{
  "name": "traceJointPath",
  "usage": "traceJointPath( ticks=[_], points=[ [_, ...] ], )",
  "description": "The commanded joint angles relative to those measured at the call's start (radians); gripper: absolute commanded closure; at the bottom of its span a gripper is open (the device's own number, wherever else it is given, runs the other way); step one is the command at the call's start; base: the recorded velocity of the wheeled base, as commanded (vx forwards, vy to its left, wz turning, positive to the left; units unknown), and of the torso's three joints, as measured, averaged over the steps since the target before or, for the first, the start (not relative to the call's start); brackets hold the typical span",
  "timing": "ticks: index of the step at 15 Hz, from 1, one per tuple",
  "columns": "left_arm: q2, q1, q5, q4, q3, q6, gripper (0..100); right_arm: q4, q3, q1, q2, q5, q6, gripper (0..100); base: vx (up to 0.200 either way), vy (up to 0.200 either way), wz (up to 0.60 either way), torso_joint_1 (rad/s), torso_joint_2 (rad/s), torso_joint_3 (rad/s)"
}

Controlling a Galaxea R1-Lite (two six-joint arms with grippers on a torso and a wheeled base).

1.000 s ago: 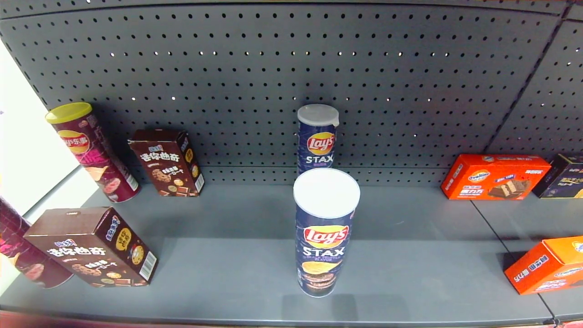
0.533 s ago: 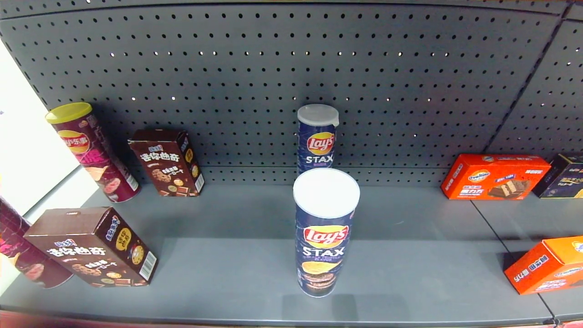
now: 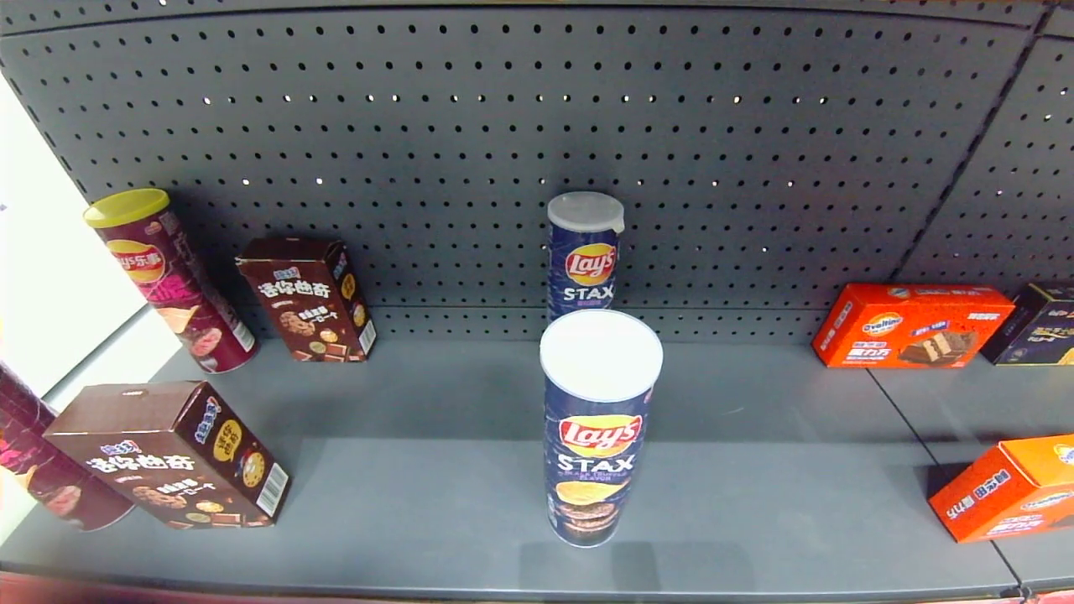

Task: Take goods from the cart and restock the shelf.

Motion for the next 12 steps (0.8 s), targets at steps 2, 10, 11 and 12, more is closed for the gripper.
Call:
traceJointPath(
  ticks=[2, 10, 11, 12],
  points=[
    [0.001, 0.000, -0.001, 0.000, 0.000, -0.002, 0, 0.001, 0.000, 0.001, 0.001, 0.002, -0.001, 0, 0.000, 0.000, 0.00, 0.000, 0.00, 0.000],
    [0.000, 0.000, -0.001, 0.000, 0.000, 0.001, 0, 0.001, 0.000, -0.001, 0.001, 0.008, -0.006, 0, 0.000, 0.000, 0.00, 0.000, 0.00, 0.000],
    [0.001, 0.000, -0.003, 0.000, 0.000, 0.001, 0, 0.001, 0.000, -0.001, 0.001, 0.008, -0.006, 0, 0.000, 0.000, 0.00, 0.000, 0.00, 0.000],
    [0.001, 0.000, -0.001, 0.000, 0.000, 0.000, 0, 0.001, 0.000, -0.001, 0.001, 0.008, -0.006, 0, 0.000, 0.000, 0.00, 0.000, 0.00, 0.000]
  ],
)
